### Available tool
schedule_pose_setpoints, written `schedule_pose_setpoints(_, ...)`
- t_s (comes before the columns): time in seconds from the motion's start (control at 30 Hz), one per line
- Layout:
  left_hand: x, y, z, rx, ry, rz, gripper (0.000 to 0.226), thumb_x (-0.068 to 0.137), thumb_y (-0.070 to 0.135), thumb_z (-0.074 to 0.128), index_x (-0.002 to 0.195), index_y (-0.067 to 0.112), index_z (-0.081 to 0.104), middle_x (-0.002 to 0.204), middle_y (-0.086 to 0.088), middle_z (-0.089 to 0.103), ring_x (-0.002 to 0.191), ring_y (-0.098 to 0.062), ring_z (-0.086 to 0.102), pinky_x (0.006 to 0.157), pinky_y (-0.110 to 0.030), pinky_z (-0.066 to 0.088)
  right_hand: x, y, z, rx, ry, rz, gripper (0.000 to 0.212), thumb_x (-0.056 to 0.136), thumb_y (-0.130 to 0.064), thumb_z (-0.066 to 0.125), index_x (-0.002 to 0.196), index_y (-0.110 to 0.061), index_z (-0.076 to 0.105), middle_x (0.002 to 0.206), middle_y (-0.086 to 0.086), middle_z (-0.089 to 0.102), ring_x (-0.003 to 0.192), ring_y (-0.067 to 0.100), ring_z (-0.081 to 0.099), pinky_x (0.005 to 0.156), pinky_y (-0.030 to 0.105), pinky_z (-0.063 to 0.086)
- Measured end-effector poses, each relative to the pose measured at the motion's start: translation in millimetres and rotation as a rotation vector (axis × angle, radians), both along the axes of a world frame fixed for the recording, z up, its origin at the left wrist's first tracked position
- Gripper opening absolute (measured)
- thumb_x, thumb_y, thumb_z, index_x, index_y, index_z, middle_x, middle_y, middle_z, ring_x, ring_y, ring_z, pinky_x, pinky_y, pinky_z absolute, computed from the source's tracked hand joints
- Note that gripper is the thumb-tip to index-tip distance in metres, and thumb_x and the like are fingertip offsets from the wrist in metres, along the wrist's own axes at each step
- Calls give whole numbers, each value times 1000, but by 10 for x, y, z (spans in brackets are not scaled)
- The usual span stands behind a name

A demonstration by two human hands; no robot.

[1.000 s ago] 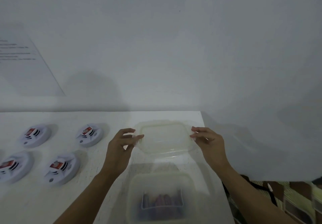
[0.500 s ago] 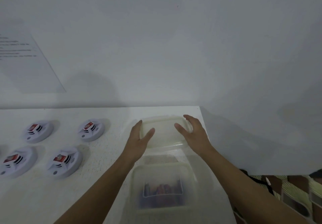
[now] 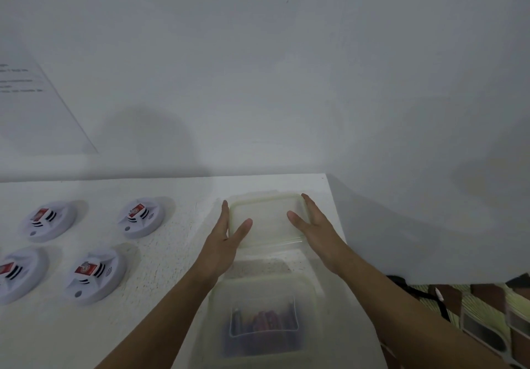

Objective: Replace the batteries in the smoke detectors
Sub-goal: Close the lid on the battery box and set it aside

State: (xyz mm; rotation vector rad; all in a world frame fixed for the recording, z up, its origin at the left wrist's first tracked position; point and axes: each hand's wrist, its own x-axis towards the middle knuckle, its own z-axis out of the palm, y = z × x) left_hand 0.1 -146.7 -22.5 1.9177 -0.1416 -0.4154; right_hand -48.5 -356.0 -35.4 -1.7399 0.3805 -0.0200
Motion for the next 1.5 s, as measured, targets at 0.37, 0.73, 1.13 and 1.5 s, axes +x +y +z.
schedule_pose_setpoints(0.37, 103, 31, -32, 33, -33, -71, 81, 96, 49, 56, 160, 34, 10, 153, 15, 35, 131, -10, 43, 106, -30, 37, -25, -20, 63, -71, 35, 68, 74, 100, -51, 47, 159, -34, 4, 167, -11, 9, 153, 14, 14, 120, 33, 16)
schedule_pose_setpoints(0.73, 528, 8, 127, 192, -138, -184, 61, 88, 37, 76, 141, 40, 46, 147, 6, 41, 133, -19, 43, 107, -41, 45, 59, -134, 113, -422, -80, 37, 82, 84, -58, 67, 152, -23, 37, 153, -10, 31, 140, 13, 35, 116, 42, 36)
schedule_pose_setpoints(1.13, 761, -90, 128, 199, -135, -318, 41, 87, 39, 76, 125, 33, 61, 126, 13, 55, 112, -10, 53, 88, -27, 47, 84, -120, 11, -623, -112, 302, 123, 54, -67, 87, 151, -32, 21, 155, -20, 10, 142, 10, 21, 118, 40, 33)
schedule_pose_setpoints(1.5, 869, -80, 44, 158, -103, -300, 36, 80, 45, 81, 112, 42, 66, 131, 12, 56, 122, -16, 51, 103, -43, 48, 88, -104, -4, -671, -117, 289, 119, 54, -73, 82, 149, -36, 21, 159, -25, 3, 146, 8, 14, 119, 50, 27)
